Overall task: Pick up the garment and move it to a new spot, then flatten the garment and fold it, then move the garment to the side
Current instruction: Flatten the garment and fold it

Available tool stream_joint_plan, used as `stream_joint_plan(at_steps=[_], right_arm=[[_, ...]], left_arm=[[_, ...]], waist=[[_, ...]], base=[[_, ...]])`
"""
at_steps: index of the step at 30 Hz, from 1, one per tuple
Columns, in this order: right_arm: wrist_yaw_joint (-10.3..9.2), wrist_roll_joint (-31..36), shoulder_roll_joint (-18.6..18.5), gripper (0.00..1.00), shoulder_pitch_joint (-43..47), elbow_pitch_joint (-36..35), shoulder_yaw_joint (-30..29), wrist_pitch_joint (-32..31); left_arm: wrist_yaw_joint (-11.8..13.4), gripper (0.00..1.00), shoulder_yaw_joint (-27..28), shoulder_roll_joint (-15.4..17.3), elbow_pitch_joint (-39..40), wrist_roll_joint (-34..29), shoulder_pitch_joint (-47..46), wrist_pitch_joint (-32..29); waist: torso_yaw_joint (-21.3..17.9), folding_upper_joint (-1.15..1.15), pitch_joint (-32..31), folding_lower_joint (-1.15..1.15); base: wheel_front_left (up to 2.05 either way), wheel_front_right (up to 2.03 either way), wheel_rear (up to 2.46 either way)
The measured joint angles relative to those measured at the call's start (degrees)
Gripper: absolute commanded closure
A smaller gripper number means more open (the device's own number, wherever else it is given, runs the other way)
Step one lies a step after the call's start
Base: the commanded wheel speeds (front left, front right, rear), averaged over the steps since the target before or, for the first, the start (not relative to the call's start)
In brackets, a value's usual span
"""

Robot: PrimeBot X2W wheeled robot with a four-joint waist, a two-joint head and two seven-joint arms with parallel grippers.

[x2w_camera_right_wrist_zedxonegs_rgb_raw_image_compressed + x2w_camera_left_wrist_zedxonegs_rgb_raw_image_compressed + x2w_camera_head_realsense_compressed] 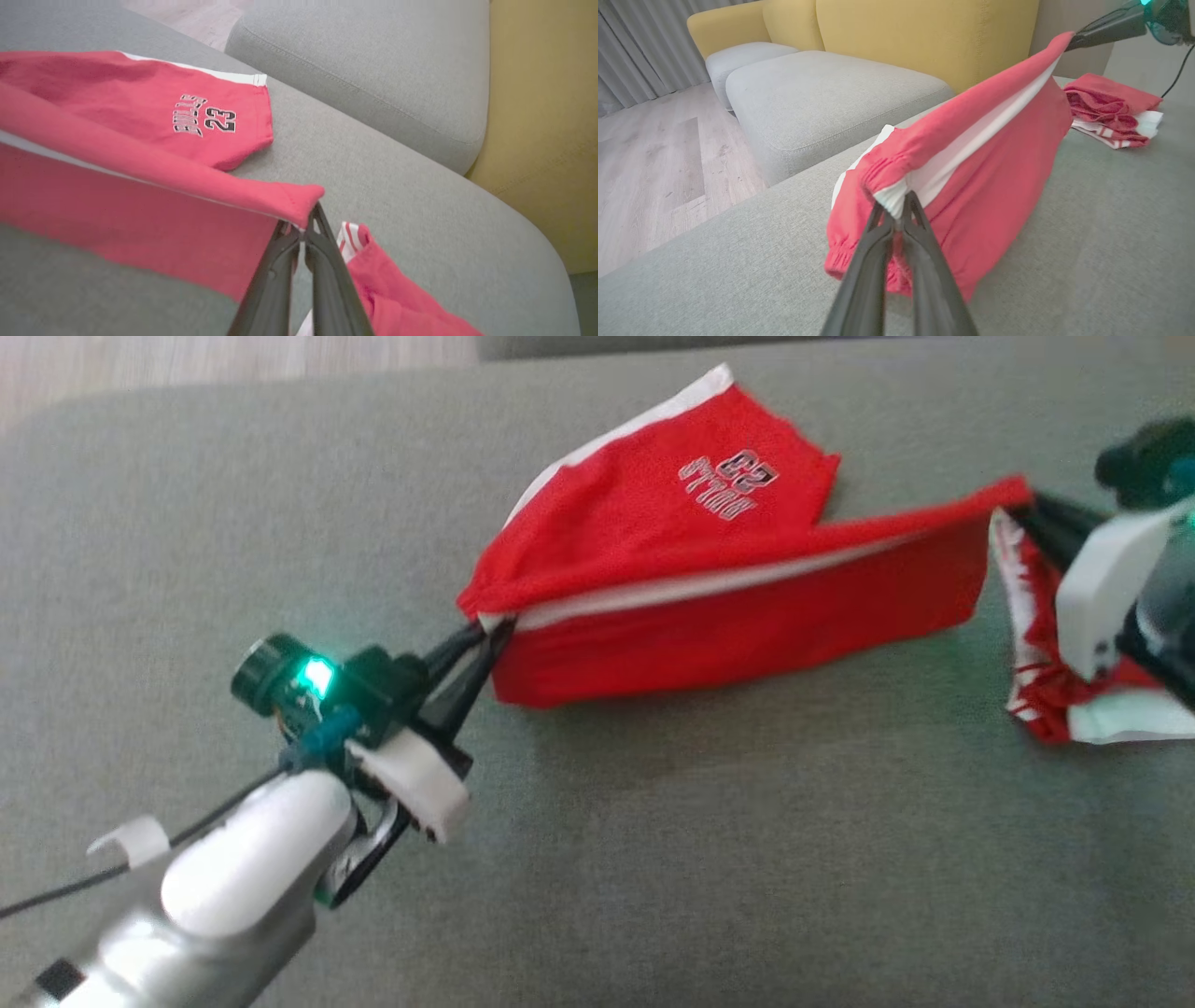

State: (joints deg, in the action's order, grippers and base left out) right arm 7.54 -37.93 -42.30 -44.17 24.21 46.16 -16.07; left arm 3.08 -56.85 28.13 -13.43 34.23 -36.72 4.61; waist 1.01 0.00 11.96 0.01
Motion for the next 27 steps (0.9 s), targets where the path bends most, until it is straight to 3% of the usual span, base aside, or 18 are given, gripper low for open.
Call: stream_joint_plan(at_steps=[9, 16, 27], right_arm=[[0.0, 7.24, 5.36, 1.0, -11.21, 7.88, -2.33, 1.72], [0.0, 10.73, 5.63, 1.0, -20.92, 14.43, 1.57, 1.44], [0.0, 10.11, 5.77, 1.0, -26.57, 21.35, 5.65, 3.31]], left_arm=[[0.47, 1.0, 1.33, -4.3, -4.68, -0.03, -5.98, 0.85], [0.35, 1.0, 1.3, -9.96, -9.81, -1.33, -11.94, 2.65], [-1.13, 1.0, 0.96, -14.83, -16.51, -2.02, -16.57, 5.06]], waist=[[4.59, 0.0, 6.53, 0.0], [9.25, 0.0, 12.14, 0.0], [13.25, 0.0, 17.13, 0.0]], base=[[0.0, 0.0, 0.0], [0.0, 0.0, 0.0], [0.0, 0.0, 0.0]])
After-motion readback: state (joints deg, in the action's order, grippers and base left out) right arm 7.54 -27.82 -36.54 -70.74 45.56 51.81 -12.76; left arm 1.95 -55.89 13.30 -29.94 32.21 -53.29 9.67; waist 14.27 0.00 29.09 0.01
